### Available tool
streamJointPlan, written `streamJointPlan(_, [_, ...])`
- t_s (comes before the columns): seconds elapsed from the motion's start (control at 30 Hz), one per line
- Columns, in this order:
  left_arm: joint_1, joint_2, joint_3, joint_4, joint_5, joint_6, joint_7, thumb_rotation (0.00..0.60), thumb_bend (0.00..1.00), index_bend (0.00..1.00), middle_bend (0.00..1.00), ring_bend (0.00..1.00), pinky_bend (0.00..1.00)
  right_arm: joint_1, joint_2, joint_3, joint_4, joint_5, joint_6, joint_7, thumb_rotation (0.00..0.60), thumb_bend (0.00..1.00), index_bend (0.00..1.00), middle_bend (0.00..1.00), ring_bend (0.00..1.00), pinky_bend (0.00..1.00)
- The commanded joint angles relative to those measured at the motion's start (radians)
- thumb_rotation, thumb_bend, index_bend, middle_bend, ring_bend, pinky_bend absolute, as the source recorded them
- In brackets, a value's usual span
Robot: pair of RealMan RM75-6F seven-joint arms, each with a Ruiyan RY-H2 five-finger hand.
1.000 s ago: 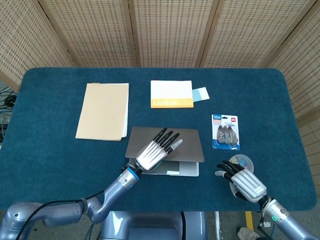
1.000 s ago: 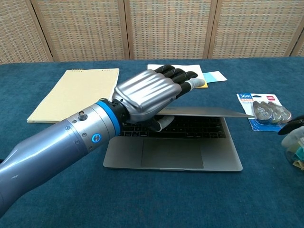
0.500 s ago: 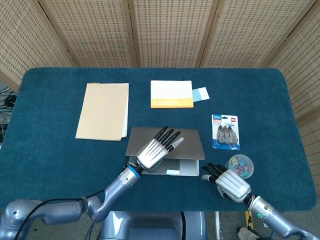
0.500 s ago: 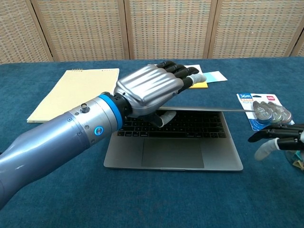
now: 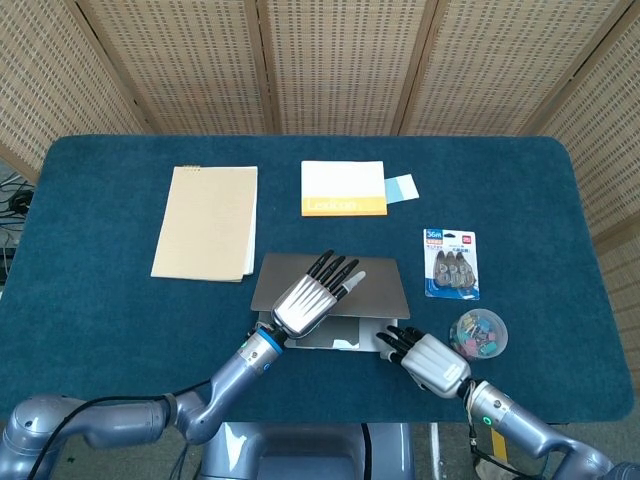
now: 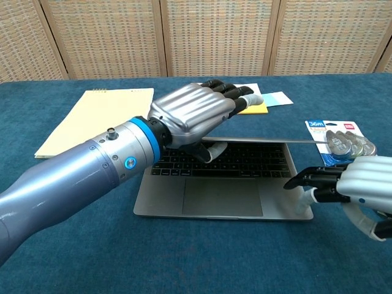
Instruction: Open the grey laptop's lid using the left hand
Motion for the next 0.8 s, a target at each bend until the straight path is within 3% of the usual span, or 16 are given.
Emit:
streamJointPlan(0.03, [-0.002, 0.001, -0.001, -0.003, -0.014, -0.003, -0.006, 0.6, 0.53, 0.0, 0.0, 0.0, 0.0, 0.027, -0.024, 0.031, -0.015, 0.052, -0.048, -0.045, 0.6, 1.0, 0.22, 0.08, 0.06, 0.2])
streamJointPlan(0.37, [-0.014, 0.006, 0.007, -0.004, -0.02, 0.003, -0.018, 0.6, 0.52, 0.0, 0.0, 0.0, 0.0, 0.052, -0.091, 0.07, 0.027, 0.189, -0.127, -0.128, 0.6, 1.0, 0.22, 0.08, 0.06, 0.2])
streamJointPlan(0.8, [-0.042, 0.014, -0.003, 0.014, -0.021, 0.007, -0.038, 0.6, 0.53, 0.0, 0.0, 0.0, 0.0, 0.052, -0.101, 0.049, 0.034, 0.232, -0.114, -0.156, 0.6, 1.0, 0.22, 0.08, 0.06, 0.2])
